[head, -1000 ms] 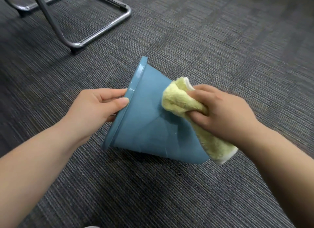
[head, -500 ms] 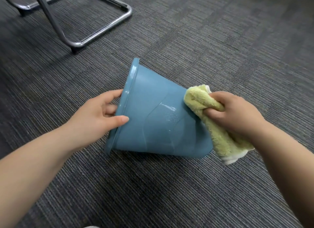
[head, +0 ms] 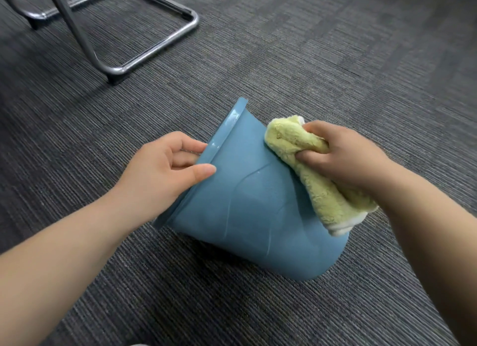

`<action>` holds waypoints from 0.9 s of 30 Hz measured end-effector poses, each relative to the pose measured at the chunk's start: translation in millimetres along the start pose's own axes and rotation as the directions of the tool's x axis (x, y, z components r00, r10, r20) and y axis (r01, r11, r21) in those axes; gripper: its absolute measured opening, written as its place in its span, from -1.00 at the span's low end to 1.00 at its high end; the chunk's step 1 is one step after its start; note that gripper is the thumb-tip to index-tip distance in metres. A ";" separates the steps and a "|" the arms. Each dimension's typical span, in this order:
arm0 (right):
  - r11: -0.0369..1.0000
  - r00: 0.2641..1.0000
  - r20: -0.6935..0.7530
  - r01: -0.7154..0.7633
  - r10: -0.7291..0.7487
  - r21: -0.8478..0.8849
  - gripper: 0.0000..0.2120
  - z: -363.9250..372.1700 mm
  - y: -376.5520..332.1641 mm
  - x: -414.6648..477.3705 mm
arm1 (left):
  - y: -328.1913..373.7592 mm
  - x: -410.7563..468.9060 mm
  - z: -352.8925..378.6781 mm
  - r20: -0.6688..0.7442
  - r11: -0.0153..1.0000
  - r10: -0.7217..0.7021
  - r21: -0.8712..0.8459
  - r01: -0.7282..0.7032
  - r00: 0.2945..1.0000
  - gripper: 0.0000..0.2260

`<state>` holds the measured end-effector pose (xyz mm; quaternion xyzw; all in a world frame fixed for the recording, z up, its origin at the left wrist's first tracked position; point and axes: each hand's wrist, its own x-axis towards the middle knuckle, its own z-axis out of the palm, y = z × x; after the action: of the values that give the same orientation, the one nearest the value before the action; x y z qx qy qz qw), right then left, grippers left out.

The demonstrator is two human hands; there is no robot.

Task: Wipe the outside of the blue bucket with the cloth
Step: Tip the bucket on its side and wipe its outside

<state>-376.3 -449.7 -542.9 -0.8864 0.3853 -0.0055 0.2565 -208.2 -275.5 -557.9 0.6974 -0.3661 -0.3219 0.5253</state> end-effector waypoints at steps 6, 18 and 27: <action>0.978 0.978 -0.040 0.203 -0.205 -0.048 -0.74 -4.0 -31.6 -3.3 | 2.9 -1.6 4.8 0.007 0.993 0.087 0.086 -0.087 0.996 -0.67; 0.856 0.875 0.102 0.483 -0.472 -0.183 -0.77 8.8 -54.6 -23.6 | -3.6 -1.5 -6.0 0.048 0.984 0.105 0.138 -0.111 0.993 -0.64; 0.924 0.954 -0.066 0.266 -0.294 -0.277 -0.79 12.8 -38.6 -15.7 | -9.7 1.5 -9.2 0.035 0.993 0.081 0.078 -0.084 0.996 -0.64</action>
<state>-358.5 -411.1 -533.4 -0.9570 0.2651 -0.0378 0.1114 -198.0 -270.4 -565.2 0.6967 -0.4154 -0.2963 0.5042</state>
